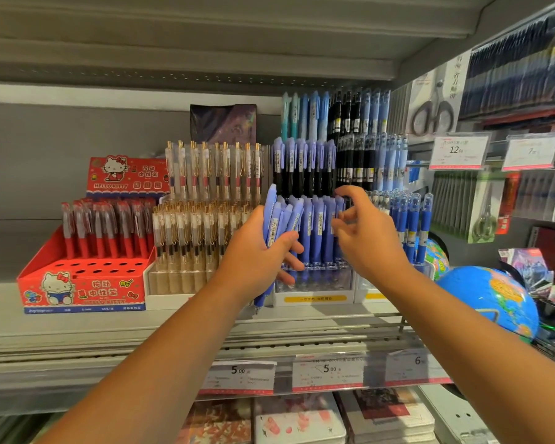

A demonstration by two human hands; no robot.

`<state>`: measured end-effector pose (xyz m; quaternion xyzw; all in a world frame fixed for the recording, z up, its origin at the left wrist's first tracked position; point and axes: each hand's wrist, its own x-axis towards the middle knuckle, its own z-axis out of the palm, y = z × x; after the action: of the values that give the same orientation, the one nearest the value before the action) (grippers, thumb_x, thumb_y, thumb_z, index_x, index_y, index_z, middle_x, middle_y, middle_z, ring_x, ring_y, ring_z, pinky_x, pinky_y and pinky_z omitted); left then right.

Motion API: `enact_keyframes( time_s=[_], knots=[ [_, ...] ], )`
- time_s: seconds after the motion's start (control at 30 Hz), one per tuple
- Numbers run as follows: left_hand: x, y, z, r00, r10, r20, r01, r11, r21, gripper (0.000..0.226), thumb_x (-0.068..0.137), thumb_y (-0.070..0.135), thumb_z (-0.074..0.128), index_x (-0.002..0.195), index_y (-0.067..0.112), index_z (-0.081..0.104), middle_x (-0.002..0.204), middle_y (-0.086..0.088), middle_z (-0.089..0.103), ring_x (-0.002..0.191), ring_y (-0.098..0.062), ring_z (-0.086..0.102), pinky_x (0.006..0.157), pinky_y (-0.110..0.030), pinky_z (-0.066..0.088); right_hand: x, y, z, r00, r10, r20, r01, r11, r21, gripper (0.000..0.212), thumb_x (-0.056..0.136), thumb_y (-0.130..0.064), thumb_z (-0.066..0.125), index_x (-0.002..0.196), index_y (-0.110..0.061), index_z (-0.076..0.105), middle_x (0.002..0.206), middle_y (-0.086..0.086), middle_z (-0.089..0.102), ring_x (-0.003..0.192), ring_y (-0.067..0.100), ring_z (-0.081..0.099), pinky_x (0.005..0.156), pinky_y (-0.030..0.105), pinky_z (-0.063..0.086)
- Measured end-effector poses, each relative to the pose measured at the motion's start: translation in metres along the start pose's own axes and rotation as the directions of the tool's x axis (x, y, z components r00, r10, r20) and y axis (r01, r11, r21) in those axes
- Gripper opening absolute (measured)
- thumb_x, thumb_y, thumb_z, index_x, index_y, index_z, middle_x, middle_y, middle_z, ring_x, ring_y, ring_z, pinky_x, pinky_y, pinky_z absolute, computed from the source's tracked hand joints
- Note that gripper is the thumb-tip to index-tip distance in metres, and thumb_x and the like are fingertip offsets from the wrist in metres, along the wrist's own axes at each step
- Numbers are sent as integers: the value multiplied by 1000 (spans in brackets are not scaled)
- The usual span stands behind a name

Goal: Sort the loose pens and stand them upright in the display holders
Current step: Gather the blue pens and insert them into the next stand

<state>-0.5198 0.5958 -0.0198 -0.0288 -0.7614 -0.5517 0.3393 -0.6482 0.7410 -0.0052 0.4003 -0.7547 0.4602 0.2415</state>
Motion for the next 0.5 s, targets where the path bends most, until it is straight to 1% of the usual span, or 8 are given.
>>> enact_keyframes(
  time_s=[0.1,0.17,0.2,0.23,0.27,0.33,0.4,0.5],
  knots=[
    [1,-1,0,1000,-9,-6,9,1000,-22,33,99,14,57,129,24,47,80,-5,71,69,-28,72,53,-36,59,-6,-8,0,999,-18,-32,15,995,-94,48,98,-24,55,139,-30,32,91,-3,59,70,19,61,59,44,54],
    [0,0,0,1000,-1,5,1,999,-36,31,99,13,58,121,33,49,81,-5,72,70,-28,72,54,-36,59,-10,-15,-1,993,-71,-97,53,983,-178,43,97,-29,55,135,-27,35,105,-7,56,75,16,58,62,42,51],
    [0,1,0,1000,5,10,-5,999,-42,30,99,13,58,116,37,51,81,-5,72,71,-28,72,55,-37,59,-11,-19,-1,992,-73,-108,56,987,-150,38,96,-30,55,131,-26,40,106,-9,56,76,14,57,62,39,50],
    [0,2,0,1000,10,14,-9,999,-48,31,99,13,58,111,41,51,81,-5,72,71,-28,72,55,-38,60,-11,-24,-1,995,-25,-94,21,999,-40,31,96,-28,57,124,-26,46,103,-9,58,75,15,57,62,38,51],
    [-1,2,1,1000,15,18,-14,999,-50,33,98,13,59,109,43,51,82,-5,72,71,-28,72,56,-39,60,-10,-30,-2,997,63,-41,-57,990,127,24,95,-26,59,118,-25,52,98,-8,61,75,17,60,61,37,53],
    [-1,4,0,999,30,26,-30,999,-28,35,97,14,60,107,46,51,84,-1,73,72,-25,73,57,-40,61,-9,-40,-2,966,212,149,-256,873,415,18,94,-22,64,112,-21,60,95,-1,67,78,18,66,59,32,57],
    [-2,4,0,998,46,46,-46,999,-3,35,96,16,62,110,46,51,88,4,74,74,-22,74,56,-37,61,-10,-45,-1,935,226,272,-339,793,506,20,93,-18,66,113,-16,63,98,4,70,83,16,68,62,27,58],
    [-3,4,1,996,49,76,-48,999,-15,33,95,19,62,114,44,51,91,2,74,76,-22,74,56,-36,60,-13,-47,1,941,200,272,-323,767,554,18,93,-12,65,111,-12,66,99,8,73,82,15,69,68,32,61]
  ],
)
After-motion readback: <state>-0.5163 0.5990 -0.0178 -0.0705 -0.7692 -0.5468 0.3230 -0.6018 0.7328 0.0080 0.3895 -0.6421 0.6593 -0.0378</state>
